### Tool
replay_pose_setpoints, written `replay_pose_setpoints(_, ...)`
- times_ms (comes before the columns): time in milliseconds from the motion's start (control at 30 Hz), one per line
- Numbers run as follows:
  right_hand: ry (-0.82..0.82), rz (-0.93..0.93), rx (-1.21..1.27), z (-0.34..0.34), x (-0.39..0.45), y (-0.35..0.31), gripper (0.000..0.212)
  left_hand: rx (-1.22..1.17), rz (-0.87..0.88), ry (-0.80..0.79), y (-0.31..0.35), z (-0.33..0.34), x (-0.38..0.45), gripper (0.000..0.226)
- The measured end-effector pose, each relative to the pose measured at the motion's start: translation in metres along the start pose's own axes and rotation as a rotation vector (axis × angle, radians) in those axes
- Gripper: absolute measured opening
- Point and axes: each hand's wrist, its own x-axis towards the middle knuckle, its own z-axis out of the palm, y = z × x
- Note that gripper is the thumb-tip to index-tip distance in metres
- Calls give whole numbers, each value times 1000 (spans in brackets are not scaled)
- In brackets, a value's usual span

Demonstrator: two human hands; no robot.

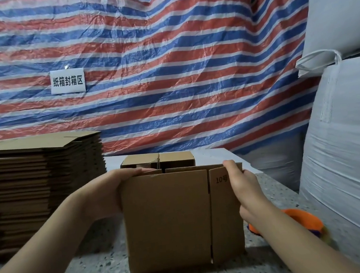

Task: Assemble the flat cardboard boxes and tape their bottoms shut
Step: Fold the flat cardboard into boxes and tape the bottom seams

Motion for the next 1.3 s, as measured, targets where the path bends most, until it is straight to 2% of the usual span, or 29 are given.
replay_pose_setpoints(133, -3, -27, 20, -1, 0, 3, 46, -36, 13, 54, -8, 1, 6, 45)
replay_pose_setpoints(267, -52, -51, 41, -1, 0, 3, 47, -120, 43, 101, -9, 12, 9, 39)
replay_pose_setpoints(400, -316, -83, 53, -8, 4, -3, 53, -210, 100, 213, -7, 39, 12, 19)
replay_pose_setpoints(500, -467, -84, 56, -17, 8, -3, 50, -264, 155, 317, -19, 56, 18, 28)
replay_pose_setpoints(600, -472, -34, 53, -22, 12, 4, 44, -262, 198, 338, -34, 65, 23, 45)
replay_pose_setpoints(733, -526, -30, 8, -23, 10, 3, 59, -241, 251, 385, -40, 64, 18, 40)
replay_pose_setpoints(900, -472, 88, 161, -16, 7, 12, 79, -349, 209, 445, -51, 75, 15, 58)
replay_pose_setpoints(1000, -400, 161, 258, -14, 13, 15, 74, -362, 231, 469, -49, 82, 15, 58)
replay_pose_setpoints(1100, -342, 130, 257, -15, 17, 19, 65, -346, 238, 466, -54, 86, 14, 55)
replay_pose_setpoints(1300, -359, 163, 287, -20, 11, 21, 66, -304, 174, 432, -53, 85, 11, 39)
